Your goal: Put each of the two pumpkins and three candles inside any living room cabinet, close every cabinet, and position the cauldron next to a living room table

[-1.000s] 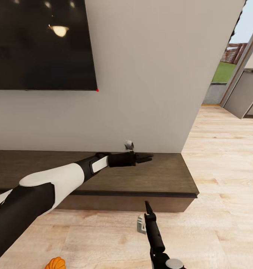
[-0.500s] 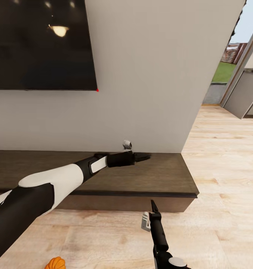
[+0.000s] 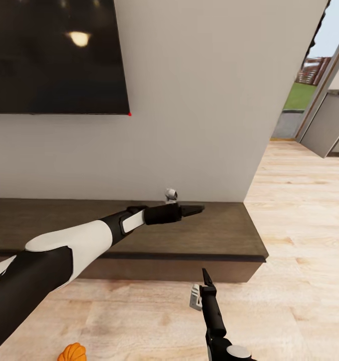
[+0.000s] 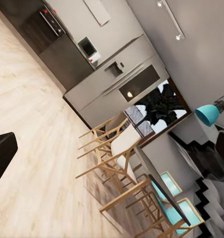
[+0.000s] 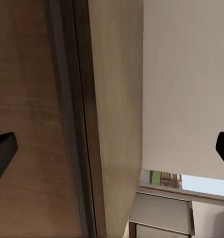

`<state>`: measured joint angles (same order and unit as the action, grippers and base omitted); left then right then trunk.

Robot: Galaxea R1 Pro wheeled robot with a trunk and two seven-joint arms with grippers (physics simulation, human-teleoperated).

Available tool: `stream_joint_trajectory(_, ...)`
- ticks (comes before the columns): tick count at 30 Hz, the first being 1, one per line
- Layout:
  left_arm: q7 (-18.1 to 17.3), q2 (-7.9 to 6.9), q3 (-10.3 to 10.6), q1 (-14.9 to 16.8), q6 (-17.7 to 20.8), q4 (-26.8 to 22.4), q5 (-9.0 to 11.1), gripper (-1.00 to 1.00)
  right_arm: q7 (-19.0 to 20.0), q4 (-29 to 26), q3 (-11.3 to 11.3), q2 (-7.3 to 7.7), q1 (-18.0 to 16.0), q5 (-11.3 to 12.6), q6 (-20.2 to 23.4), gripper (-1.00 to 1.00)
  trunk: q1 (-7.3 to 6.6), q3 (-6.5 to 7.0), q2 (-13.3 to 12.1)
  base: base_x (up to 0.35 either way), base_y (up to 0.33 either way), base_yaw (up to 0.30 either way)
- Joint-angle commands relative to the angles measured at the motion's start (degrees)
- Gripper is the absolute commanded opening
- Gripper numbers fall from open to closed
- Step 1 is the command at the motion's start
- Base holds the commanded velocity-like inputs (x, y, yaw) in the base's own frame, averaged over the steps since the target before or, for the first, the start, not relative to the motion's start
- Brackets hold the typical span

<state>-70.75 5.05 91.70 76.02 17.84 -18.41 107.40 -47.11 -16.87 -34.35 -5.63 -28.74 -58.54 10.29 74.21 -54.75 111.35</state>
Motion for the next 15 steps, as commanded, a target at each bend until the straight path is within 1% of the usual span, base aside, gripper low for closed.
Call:
stream_joint_trajectory(1, 0.0, 0.02, 0.01, 0.0, 0.0, -0.02, 0.0, 1.0, 0.0, 0.0, 0.01, 0.0, 0.0, -0.03, 0.0, 1.0, 0.23, -0.18, 0.42, 0.0, 0.0, 0.0)
stream_joint_trajectory(15, 0.0, 0.23, 0.05, 0.0, 0.0, -0.15, -0.08, 1.0, -0.02, -0.06, 0.0, 0.09, 0.0, -0.18, 0.08, 1.0, 3.3, -2.7, 6.03, 0.0, 0.0, 0.0)
